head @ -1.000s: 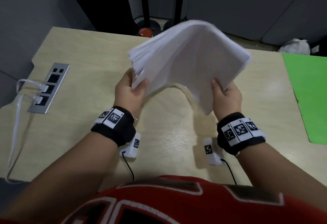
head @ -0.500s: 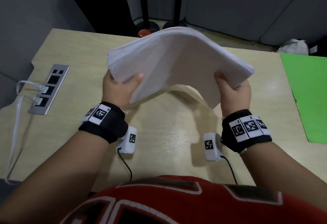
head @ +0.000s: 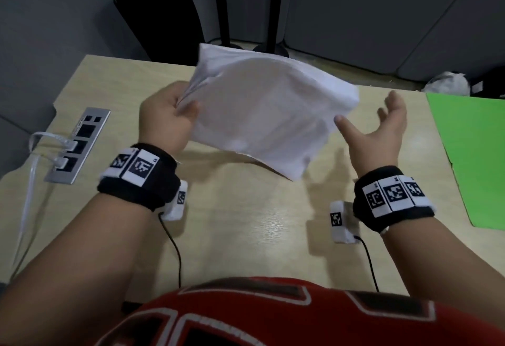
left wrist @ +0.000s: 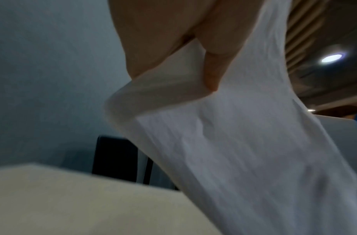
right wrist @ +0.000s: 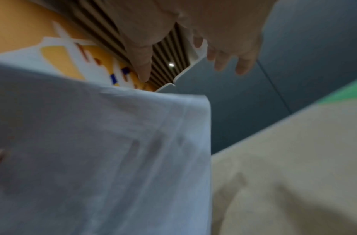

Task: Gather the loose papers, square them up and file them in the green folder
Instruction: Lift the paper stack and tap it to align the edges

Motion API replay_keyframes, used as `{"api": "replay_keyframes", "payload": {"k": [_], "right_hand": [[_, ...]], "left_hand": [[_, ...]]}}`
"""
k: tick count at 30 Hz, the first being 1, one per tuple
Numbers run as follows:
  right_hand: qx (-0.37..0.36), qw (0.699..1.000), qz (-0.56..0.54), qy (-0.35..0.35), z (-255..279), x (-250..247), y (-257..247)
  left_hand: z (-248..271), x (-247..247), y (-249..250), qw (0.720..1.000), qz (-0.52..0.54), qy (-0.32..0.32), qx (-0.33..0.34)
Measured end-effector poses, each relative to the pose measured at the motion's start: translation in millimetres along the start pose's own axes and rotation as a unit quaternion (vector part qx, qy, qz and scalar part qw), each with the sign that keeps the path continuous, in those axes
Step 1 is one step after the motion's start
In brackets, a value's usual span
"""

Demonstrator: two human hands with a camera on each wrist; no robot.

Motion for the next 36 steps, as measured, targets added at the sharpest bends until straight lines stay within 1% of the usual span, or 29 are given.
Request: {"api": "replay_keyframes", "payload": {"k": [1,2,4,6,7,9,10,11,13,14,15,16,17,18,19,20,22,24,26,27,28,29,31,32,33,34,36], "right_hand": [[-0.048,0.998,0.030,-0.023,0,2,-9],[-0.100,0.991,0.056,-0.063,2,6,-21],[-0.176,0.967,0.083,-0.167,10,19,-44],[-0.200,0.941,0.080,-0.261,19,34,-60],[-0.199,0.936,0.067,-0.281,22,40,-63],[-0.181,0.945,0.013,-0.273,24,45,-65],[-0.163,0.952,-0.021,-0.258,23,44,-66],[-0.147,0.958,-0.051,-0.242,21,43,-67],[-0.123,0.962,-0.110,-0.217,17,37,-71],[-0.113,0.961,-0.146,-0.207,15,34,-72],[-0.104,0.958,-0.181,-0.199,14,32,-73],[-0.094,0.954,-0.211,-0.193,14,31,-74],[-0.084,0.949,-0.238,-0.190,14,30,-74],[-0.069,0.944,-0.262,-0.188,14,30,-73],[-0.050,0.938,-0.286,-0.187,14,30,-71],[-0.030,0.935,-0.302,-0.186,14,31,-71],[-0.014,0.935,-0.304,-0.182,14,32,-69],[-0.024,0.941,-0.290,-0.173,14,31,-68],[-0.037,0.941,-0.294,-0.165,15,30,-70],[-0.037,0.941,-0.295,-0.163,15,30,-69],[-0.031,0.943,-0.286,-0.164,15,31,-67],[-0.017,0.949,-0.266,-0.169,16,32,-62],[0.033,0.961,-0.201,-0.186,19,36,-48],[0.060,0.965,-0.165,-0.193,21,38,-40],[0.081,0.967,-0.136,-0.200,24,39,-35],[0.095,0.967,-0.119,-0.202,25,39,-33],[0.095,0.969,-0.123,-0.194,26,37,-34]], "left_hand": [[-3,-7,10,0.997,-0.037,0.007,0.065],[-5,-13,21,0.989,-0.077,0.006,0.127],[-5,-20,39,0.968,-0.136,0.001,0.211],[-2,-23,54,0.949,-0.164,-0.001,0.268],[0,-24,61,0.941,-0.172,-0.004,0.291],[3,-26,71,0.930,-0.172,0.004,0.324],[3,-28,73,0.934,-0.161,0.019,0.320],[2,-30,72,0.944,-0.141,0.040,0.295],[1,-35,64,0.971,-0.088,0.090,0.202],[0,-36,57,0.982,-0.044,0.103,0.154],[0,-35,52,0.988,0.010,0.101,0.117],[0,-32,48,0.990,0.075,0.077,0.086],[0,-27,44,0.986,0.152,0.037,0.054],[1,-20,42,0.973,0.230,-0.012,0.018],[1,-14,39,0.957,0.284,-0.056,-0.022],[2,-8,37,0.949,0.300,-0.084,-0.049],[6,-2,40,0.960,0.253,-0.098,-0.067],[11,-1,45,0.972,0.218,-0.081,-0.044],[13,-2,52,0.971,0.234,-0.048,-0.023],[14,-1,52,0.967,0.249,-0.039,-0.028],[15,2,50,0.960,0.273,-0.049,-0.040],[18,7,47,0.948,0.303,-0.079,-0.053],[26,19,40,0.918,0.347,-0.178,-0.065],[31,24,38,0.914,0.333,-0.219,-0.069],[35,29,37,0.921,0.298,-0.241,-0.072],[37,32,37,0.931,0.261,-0.244,-0.075],[37,30,42,0.954,0.201,-0.202,-0.090]]}}
Point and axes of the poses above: each hand's wrist, its own z-axis away from the middle knuckle, its own x-axis out of the palm, y = z × x, the point moved 2 cm from there along -z, towards the middle knuckle, and after that the axes turned 14 degrees about -z, right-handed, at the moved point
